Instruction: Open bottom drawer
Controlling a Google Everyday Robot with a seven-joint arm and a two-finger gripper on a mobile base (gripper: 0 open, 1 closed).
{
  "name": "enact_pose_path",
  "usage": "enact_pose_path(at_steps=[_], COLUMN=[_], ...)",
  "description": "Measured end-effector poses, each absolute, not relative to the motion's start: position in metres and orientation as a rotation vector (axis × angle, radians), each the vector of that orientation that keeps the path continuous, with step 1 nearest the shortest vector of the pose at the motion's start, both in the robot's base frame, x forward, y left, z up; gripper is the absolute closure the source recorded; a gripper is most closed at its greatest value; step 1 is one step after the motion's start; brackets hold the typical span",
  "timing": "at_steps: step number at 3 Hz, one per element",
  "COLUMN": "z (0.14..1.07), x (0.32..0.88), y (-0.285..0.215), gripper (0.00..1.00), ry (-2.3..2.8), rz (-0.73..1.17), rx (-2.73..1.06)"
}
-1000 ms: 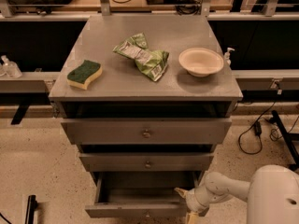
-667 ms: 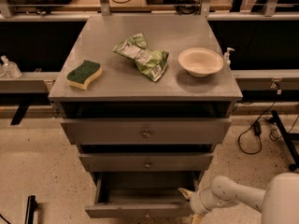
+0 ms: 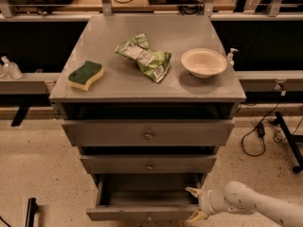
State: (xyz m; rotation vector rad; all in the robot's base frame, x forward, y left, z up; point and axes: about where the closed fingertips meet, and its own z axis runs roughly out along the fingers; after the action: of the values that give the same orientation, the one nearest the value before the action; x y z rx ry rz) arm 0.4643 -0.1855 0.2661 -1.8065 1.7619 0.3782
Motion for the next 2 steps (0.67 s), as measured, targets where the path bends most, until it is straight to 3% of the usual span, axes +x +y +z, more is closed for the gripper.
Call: enact_pose_path(at_steps=[1, 2], z=[0.269, 0.264], x=[0.485, 0.519], y=[-0.178, -0.174], gripper=[0.48, 0.80], ry=[1.774, 1.786], rz=[0.389, 0.403], rx=[-1.785, -1.748])
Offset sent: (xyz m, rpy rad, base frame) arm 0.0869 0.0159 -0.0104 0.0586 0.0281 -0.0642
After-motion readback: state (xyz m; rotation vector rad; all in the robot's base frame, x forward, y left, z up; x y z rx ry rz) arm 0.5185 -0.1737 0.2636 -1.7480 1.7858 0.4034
